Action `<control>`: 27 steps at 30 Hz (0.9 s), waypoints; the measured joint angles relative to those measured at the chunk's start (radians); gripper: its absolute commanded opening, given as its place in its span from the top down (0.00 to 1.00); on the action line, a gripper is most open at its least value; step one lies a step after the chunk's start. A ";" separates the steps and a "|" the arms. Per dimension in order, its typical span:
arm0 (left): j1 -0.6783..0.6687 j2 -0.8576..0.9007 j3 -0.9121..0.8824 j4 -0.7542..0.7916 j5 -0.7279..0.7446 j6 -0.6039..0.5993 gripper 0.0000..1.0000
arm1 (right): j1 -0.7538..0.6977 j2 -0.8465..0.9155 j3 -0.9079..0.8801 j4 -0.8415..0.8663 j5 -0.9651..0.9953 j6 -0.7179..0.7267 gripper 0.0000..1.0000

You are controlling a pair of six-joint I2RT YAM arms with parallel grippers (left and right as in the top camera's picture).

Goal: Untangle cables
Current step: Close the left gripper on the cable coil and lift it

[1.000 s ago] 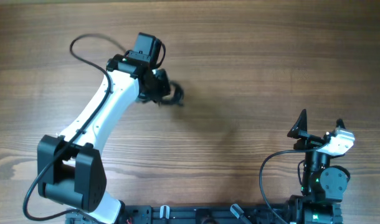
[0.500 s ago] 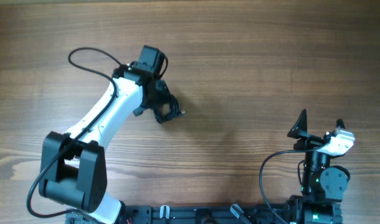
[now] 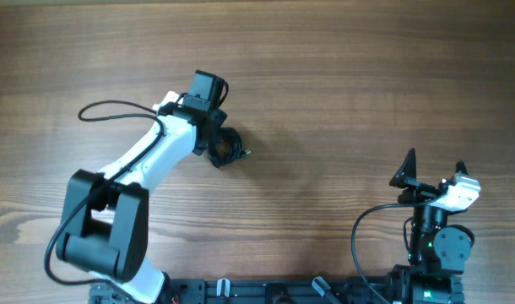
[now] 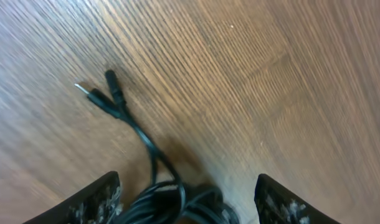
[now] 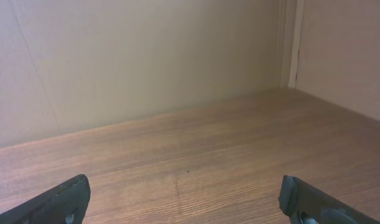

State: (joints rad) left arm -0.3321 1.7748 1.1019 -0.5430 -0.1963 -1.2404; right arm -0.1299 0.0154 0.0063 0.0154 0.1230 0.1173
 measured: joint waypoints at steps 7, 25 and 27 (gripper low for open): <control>0.000 0.107 0.000 0.054 0.035 -0.108 0.96 | 0.000 0.000 0.000 0.000 0.000 0.000 0.00; -0.148 -0.025 -0.001 -0.020 0.306 0.507 0.96 | 0.000 0.000 0.000 0.000 0.000 0.000 0.00; -0.195 -0.025 -0.001 -0.066 0.263 0.541 0.96 | 0.000 0.000 0.000 0.000 0.000 0.000 0.00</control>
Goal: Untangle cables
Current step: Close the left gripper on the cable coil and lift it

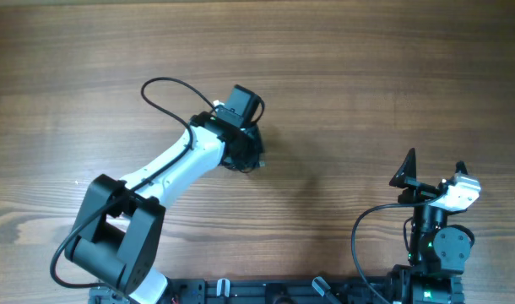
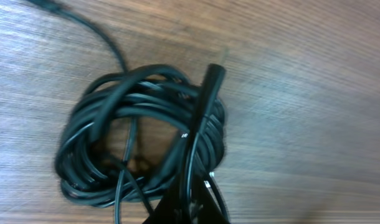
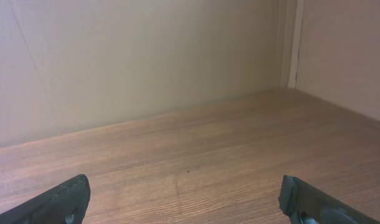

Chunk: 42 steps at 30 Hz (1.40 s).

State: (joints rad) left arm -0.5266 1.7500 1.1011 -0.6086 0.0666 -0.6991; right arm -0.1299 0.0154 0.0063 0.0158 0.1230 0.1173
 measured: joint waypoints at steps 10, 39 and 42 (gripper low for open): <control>-0.038 0.000 -0.079 0.030 -0.180 0.034 0.61 | 0.000 0.000 0.000 0.000 0.000 0.000 0.00; 0.070 0.104 0.128 -0.259 -0.130 0.123 0.62 | 0.000 0.000 0.000 0.000 0.000 0.000 0.00; 0.070 0.126 0.093 -0.195 -0.128 0.130 0.66 | 0.000 0.000 0.000 0.000 0.000 0.000 0.00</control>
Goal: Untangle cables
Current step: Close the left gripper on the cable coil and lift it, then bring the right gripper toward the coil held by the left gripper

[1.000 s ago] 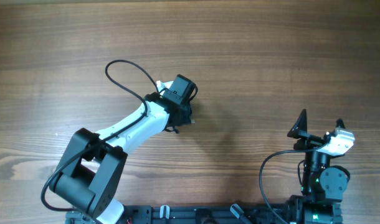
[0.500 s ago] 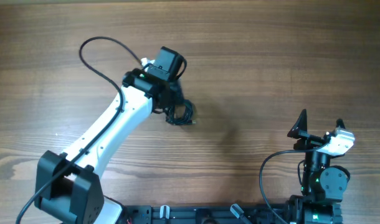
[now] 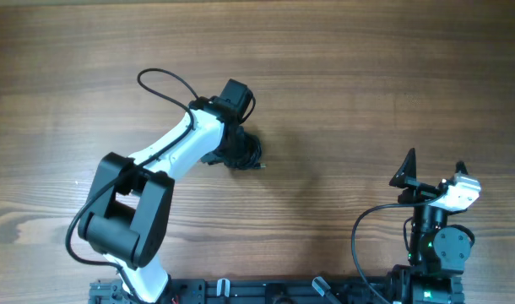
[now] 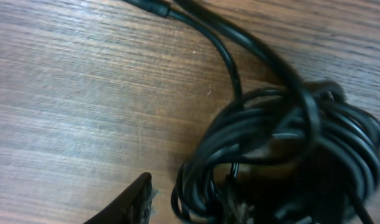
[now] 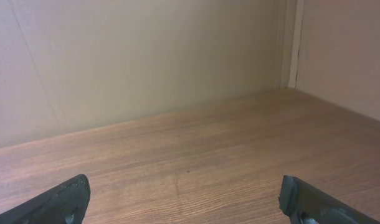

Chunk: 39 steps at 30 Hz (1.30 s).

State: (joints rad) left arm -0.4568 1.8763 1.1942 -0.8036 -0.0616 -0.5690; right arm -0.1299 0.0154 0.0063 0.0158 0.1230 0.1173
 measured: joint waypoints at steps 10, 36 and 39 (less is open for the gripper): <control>-0.002 -0.012 -0.074 0.122 -0.008 0.011 0.96 | 0.000 0.000 0.000 0.000 0.000 0.000 0.00; 0.045 -0.372 0.023 -0.047 0.142 0.696 0.96 | -0.001 0.000 0.000 0.037 -0.022 0.042 0.00; 0.045 -0.371 0.023 -0.046 0.266 0.715 0.96 | -0.002 0.002 0.000 0.003 -0.203 0.316 0.00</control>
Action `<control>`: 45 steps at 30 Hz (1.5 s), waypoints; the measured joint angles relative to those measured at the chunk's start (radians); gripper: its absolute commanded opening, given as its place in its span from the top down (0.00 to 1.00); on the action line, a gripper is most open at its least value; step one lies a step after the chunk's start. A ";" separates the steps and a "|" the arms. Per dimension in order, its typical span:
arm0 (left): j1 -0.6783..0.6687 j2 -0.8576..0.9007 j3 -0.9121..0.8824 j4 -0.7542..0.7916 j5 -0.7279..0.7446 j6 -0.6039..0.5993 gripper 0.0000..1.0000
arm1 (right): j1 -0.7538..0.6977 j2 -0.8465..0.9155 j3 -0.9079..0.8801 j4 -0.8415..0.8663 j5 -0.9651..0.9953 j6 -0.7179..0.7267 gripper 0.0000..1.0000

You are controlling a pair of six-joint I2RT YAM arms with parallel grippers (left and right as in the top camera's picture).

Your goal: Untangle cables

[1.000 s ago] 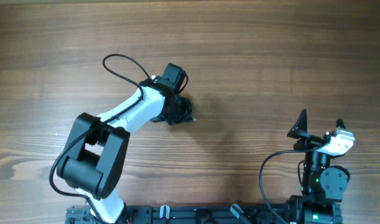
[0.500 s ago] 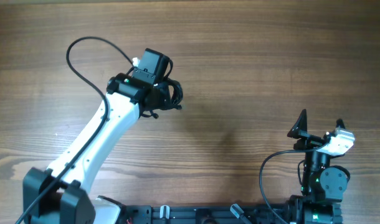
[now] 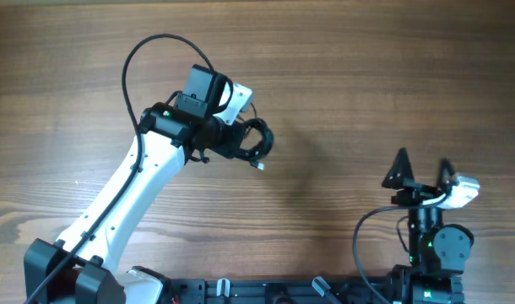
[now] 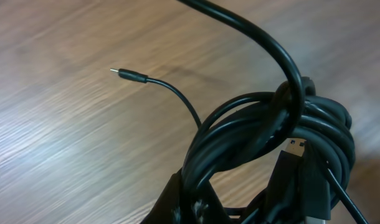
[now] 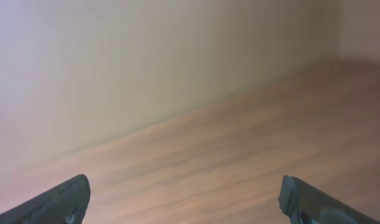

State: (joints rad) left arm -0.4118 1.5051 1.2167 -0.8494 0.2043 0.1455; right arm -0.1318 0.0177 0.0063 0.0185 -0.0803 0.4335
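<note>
A black cable coil (image 3: pixel 256 140) hangs above the wooden table, with my left gripper (image 3: pixel 238 140) shut on its near side. The left wrist view shows the bundled loops (image 4: pixel 274 140), the left gripper (image 4: pixel 196 204) clamped at the bottom edge, a thin lead ending in a jack plug (image 4: pixel 124 74) sticking out left, and a USB plug (image 4: pixel 295 145) inside the bundle. My right gripper (image 3: pixel 421 174) stands open at the lower right, far from the coil, with nothing between its fingers (image 5: pixel 65 198).
Bare wooden table (image 3: pixel 367 67) lies all around. The left arm's own black lead (image 3: pixel 156 46) arcs above the arm. A beige wall (image 5: pixel 146 56) fills the blurred right wrist view.
My left gripper, then down on the table with a finger in the coil, now holds the coil up off the table, slightly further right. The right wrist view has shifted and blurred.
My left gripper stood open over the coil's edge left of centre. Then it was shut above the coil, a little further right. Then it was low against the coil. Now it is shut on the coil and holds it in the air. The right arm stayed parked until now.
</note>
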 measured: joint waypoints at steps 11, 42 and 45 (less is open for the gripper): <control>0.000 0.000 0.000 -0.002 0.090 0.100 0.96 | 0.000 0.184 0.092 -0.087 -0.422 0.305 0.01; 0.027 -0.140 0.006 0.102 0.054 -0.111 0.00 | 0.509 1.448 0.550 0.748 -0.803 0.444 0.95; 0.126 -0.182 0.007 0.087 0.033 -0.422 0.00 | 0.509 1.448 0.550 0.748 -0.774 0.444 0.95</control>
State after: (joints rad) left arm -0.2863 1.3235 1.2236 -0.7620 0.2371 -0.2768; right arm 0.3771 1.4662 0.5564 0.7666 -0.8547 0.8772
